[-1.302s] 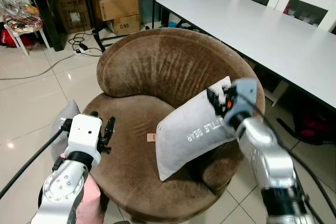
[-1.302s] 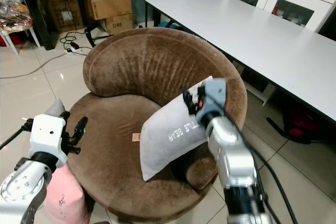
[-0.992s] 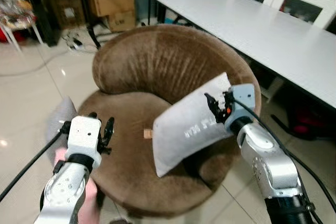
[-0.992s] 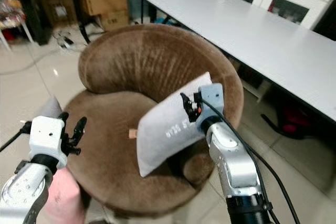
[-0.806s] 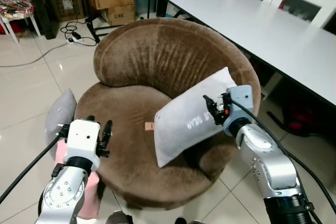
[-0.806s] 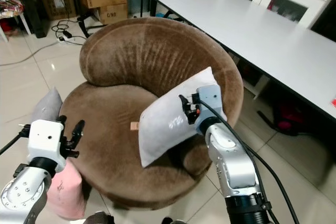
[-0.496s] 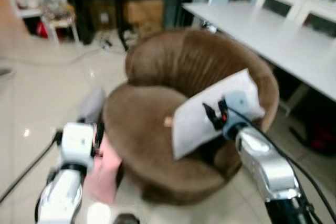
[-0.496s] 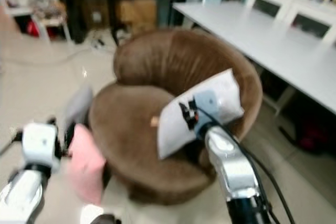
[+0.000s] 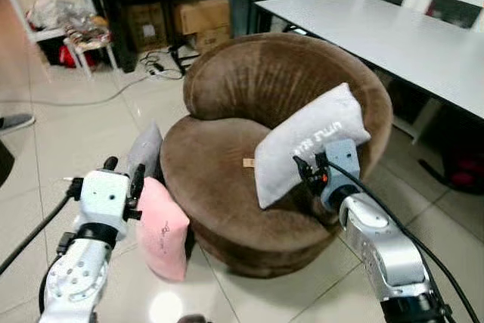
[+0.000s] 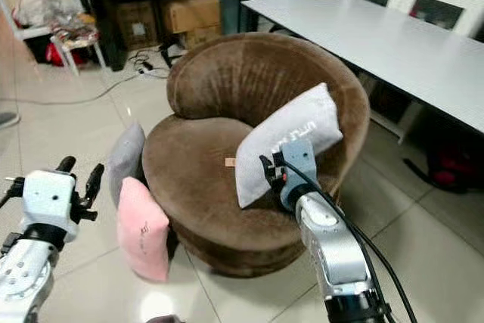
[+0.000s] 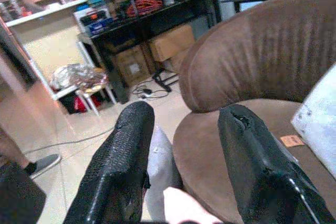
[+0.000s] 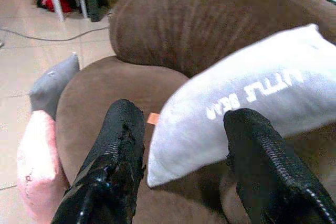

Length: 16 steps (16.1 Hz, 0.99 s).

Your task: Move the pillow to the sofa from floor

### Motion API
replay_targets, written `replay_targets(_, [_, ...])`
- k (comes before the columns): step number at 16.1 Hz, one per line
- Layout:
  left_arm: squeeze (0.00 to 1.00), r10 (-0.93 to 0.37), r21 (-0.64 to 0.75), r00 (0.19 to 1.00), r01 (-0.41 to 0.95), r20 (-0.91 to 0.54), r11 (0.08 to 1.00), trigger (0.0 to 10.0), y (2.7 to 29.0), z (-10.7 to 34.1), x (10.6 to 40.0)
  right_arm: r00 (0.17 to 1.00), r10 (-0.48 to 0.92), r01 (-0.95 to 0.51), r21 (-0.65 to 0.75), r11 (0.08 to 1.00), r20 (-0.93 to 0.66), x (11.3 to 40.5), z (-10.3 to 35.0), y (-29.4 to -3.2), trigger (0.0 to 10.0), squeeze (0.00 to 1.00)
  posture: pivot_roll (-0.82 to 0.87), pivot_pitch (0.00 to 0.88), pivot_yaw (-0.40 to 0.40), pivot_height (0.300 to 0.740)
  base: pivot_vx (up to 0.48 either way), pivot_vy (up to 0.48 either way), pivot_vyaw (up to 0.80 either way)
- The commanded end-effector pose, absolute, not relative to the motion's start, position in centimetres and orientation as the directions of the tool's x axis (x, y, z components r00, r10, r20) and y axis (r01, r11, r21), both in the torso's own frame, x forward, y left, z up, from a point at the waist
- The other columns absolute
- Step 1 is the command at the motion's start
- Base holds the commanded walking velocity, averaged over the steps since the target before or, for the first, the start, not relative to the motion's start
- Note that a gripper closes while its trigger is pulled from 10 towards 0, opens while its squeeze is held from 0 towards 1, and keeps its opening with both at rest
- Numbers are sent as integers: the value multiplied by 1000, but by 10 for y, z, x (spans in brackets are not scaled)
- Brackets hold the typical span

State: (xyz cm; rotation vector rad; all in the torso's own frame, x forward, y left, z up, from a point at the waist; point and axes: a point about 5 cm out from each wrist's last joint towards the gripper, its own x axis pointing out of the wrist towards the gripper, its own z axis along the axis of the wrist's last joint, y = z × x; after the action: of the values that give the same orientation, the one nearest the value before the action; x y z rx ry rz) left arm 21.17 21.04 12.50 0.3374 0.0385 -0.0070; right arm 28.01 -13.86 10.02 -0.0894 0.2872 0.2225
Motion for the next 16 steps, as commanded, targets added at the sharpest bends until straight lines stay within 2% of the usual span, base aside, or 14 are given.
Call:
replay_targets(1, [0, -16, 345, 999, 27, -35, 938, 10000, 215, 128, 212, 944, 189, -212, -58, 976, -270, 280, 105, -139, 10000, 0, 34, 0, 45, 740, 0, 0, 0])
replay_targets(3, [0, -31, 351, 998, 45, -47, 935, 10000, 221, 128, 212, 945, 179, -199, -48, 979, -274, 276, 103, -138, 10000, 0, 29, 0, 68, 740, 0, 0, 0])
replay_targets(7, [0, 23, 302, 999, -16, -21, 953, 10000, 231, 129, 214, 941, 196, -216, -43, 975, -276, 274, 102, -136, 10000, 0, 18, 0, 37, 740, 0, 0, 0])
replay_targets(12, [0, 34, 259, 999, -26, -23, 965, 10000, 221, 122, 212, 934, 226, -249, -52, 967, -277, 278, 107, -138, 10000, 0, 27, 0, -16, 740, 0, 383, 0])
replay_targets(16, [0, 41, 252, 999, -34, -26, 967, 10000, 220, 121, 211, 925, 245, -272, -56, 961, -292, 279, 107, -137, 10000, 0, 24, 0, -18, 740, 0, 427, 0])
